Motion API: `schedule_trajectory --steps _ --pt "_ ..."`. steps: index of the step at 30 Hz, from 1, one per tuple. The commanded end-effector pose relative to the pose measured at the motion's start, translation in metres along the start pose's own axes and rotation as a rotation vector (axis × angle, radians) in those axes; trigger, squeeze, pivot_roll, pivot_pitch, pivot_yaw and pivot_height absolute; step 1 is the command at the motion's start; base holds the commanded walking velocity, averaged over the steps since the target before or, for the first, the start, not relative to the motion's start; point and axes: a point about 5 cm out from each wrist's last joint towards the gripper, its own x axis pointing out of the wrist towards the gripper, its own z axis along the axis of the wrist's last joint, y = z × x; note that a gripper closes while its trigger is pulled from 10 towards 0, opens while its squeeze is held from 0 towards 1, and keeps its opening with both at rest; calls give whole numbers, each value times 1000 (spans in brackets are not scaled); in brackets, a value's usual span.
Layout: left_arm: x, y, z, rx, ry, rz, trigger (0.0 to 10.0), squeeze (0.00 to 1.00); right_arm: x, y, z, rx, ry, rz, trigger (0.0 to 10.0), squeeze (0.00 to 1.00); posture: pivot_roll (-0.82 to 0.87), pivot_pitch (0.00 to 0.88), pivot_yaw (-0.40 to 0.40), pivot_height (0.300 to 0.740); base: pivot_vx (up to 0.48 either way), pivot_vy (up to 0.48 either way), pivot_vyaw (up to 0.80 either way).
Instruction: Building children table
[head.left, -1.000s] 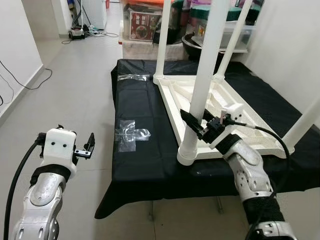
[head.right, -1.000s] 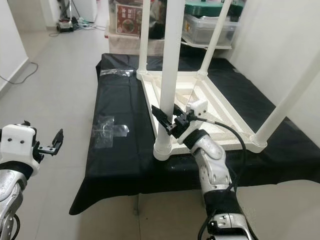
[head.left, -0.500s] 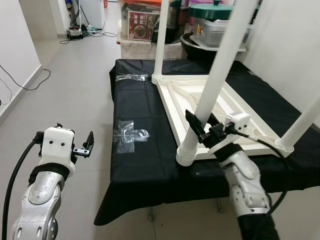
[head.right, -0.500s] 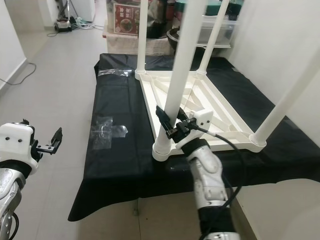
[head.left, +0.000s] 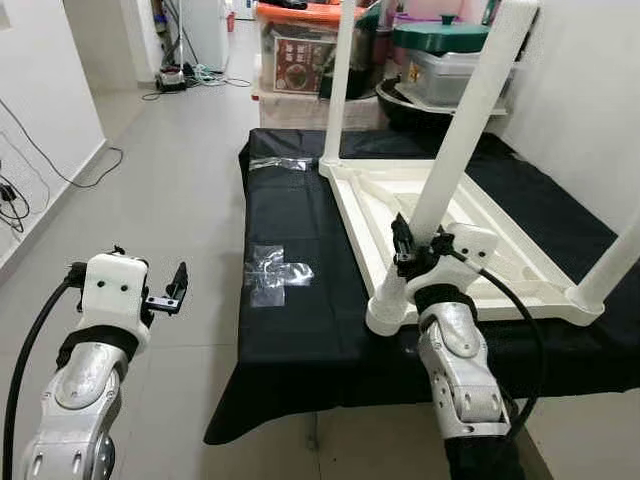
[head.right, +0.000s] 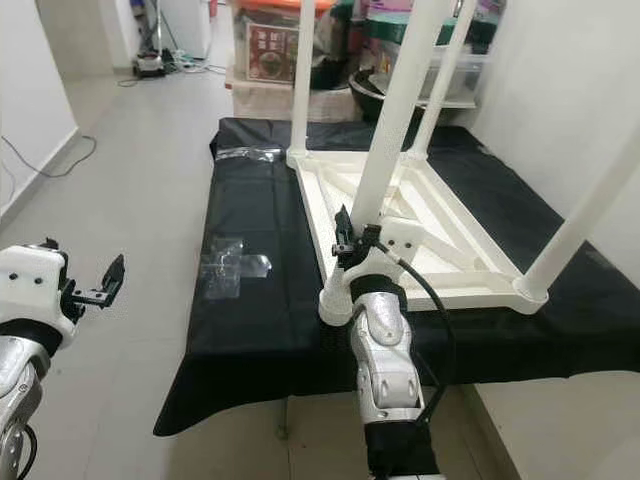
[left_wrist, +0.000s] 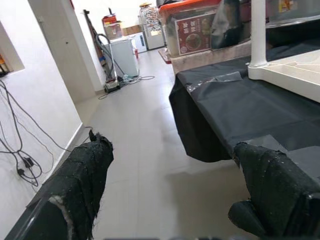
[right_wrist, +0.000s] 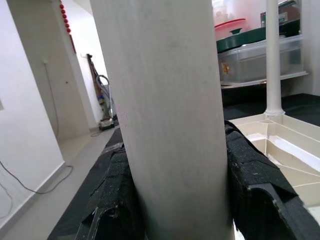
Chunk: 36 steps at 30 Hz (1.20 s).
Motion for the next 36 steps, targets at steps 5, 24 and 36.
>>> schedule_trajectory --steps 5,24,36 --pt "0 -2 -1 -2 4 -4 10000 0 -4 -19 -26 -60 161 -89 0 0 130 0 -69 740 0 0 0" --pt "3 -7 -2 -22 -3 -20 10000 0 31 -18 -1 263 171 -25 0 0 110 0 -73 740 0 0 0" --pt "1 -20 17 -137 -84 -251 10000 0 65 8 80 538 -55 507 0 0 107 0 -73 740 0 0 0"
